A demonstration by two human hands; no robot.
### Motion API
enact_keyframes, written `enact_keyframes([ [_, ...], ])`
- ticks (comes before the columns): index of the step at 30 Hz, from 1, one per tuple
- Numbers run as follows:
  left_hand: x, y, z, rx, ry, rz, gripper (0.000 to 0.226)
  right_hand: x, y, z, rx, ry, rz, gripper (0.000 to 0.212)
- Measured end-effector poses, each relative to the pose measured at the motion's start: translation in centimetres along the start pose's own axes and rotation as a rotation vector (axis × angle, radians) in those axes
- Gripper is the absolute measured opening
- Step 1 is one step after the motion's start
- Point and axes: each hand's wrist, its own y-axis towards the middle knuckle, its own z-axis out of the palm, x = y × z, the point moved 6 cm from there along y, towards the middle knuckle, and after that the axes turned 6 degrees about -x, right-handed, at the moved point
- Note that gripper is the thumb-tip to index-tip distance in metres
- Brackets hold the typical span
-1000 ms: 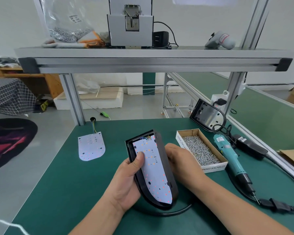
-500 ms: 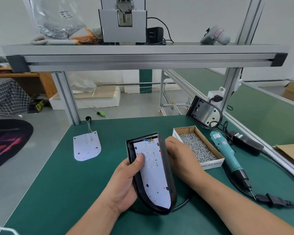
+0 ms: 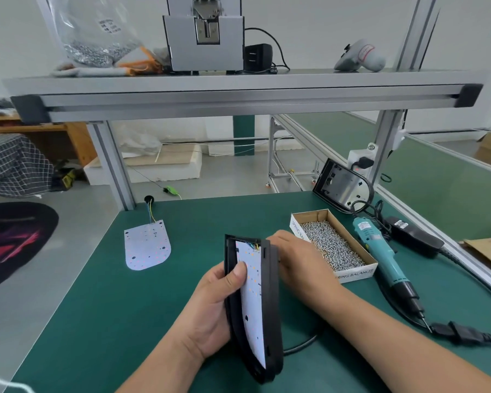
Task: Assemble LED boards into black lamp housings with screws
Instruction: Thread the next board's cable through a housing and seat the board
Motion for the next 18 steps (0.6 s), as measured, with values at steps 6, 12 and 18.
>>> enact_keyframes([
  [6, -0.14, -0.48, -0.11, 0.02, -0.048, 0.018, 0.067, 0.1, 0.18, 0.16, 0.037, -0.012, 0.026, 0.019],
  [12, -0.11, -0.7, -0.14, 0.029, -0.052, 0.032, 0.063, -0.47, -0.05, 0.18, 0.021, -0.009, 0.034, 0.024],
  [18, -0.49, -0.73, -0.35, 0.064, -0.049, 0.059, 0.055, -0.16, -0.01, -0.12, 0.0, -0.004, 0.006, 0.025],
])
